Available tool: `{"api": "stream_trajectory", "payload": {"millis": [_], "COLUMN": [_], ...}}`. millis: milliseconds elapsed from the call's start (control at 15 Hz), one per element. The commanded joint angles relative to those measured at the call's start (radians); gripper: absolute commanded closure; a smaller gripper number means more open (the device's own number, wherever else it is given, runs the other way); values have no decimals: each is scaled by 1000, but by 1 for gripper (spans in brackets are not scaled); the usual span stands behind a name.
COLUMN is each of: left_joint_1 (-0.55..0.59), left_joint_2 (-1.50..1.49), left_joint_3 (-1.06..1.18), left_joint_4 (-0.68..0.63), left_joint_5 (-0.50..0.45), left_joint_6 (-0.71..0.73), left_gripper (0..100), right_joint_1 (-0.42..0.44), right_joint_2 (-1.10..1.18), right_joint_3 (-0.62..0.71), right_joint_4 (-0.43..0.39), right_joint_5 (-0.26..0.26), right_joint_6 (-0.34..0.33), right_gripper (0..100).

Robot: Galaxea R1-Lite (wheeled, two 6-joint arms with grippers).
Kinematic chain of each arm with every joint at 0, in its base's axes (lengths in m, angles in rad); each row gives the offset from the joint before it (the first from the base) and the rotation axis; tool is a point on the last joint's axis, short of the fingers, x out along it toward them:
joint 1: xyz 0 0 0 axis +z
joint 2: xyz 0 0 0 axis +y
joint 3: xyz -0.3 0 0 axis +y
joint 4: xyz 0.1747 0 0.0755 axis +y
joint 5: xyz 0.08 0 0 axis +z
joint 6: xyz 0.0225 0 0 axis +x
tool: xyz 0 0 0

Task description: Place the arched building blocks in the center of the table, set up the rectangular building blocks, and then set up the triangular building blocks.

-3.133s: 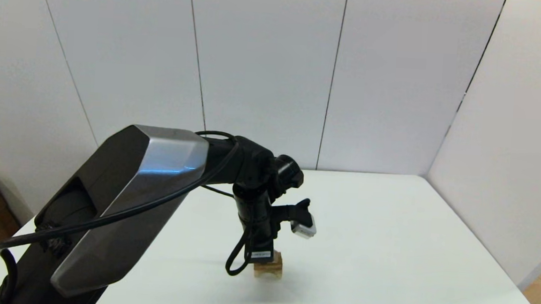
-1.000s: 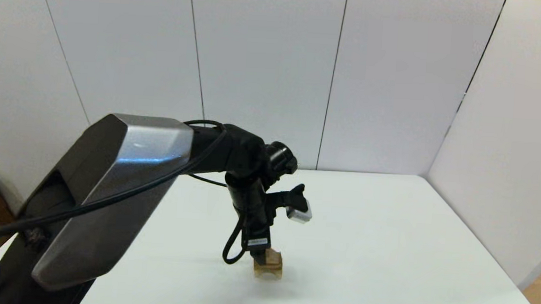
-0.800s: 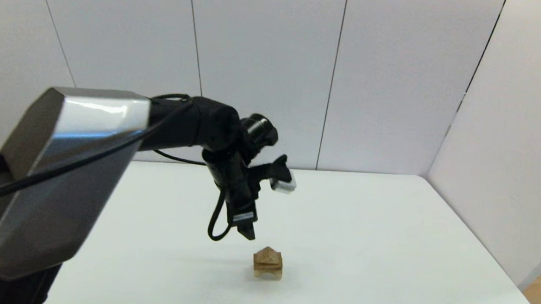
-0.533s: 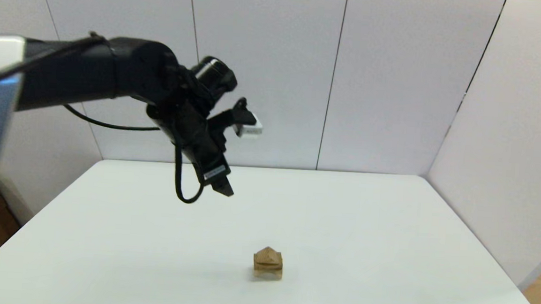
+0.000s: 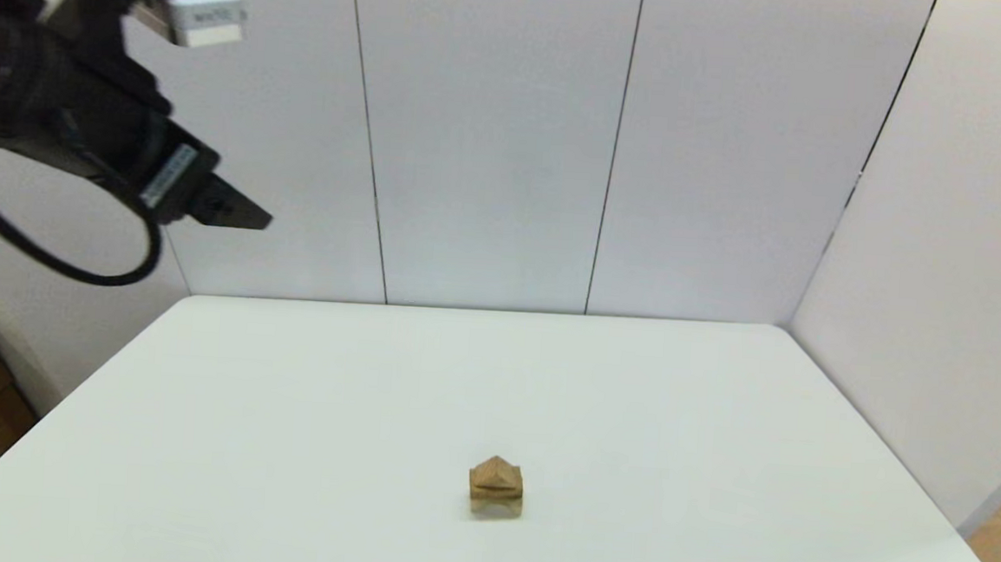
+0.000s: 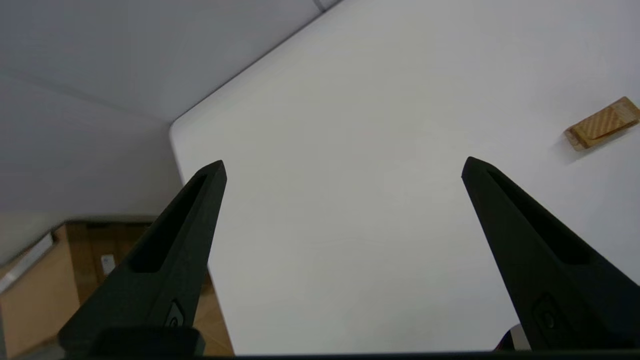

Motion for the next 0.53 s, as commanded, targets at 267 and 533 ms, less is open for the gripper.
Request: {"api": "stream_trajectory", "payload": {"millis": [267,533], "left_joint_1": [249,285], "left_joint_2": [-714,-970], "left_joint_3": [481,762], "left_joint_4": [-95,-201], "left_joint_5": [8,3], "left_joint_6": [-89,-116], "left_gripper": [0,0], "right_joint_1": [1,1], "right_joint_2": [0,0], "right_joint_3": [0,0], "right_joint_4": [0,0], "right_joint_5": [1,1], "right_joint_6": [0,0], "right_gripper": [0,0]}}
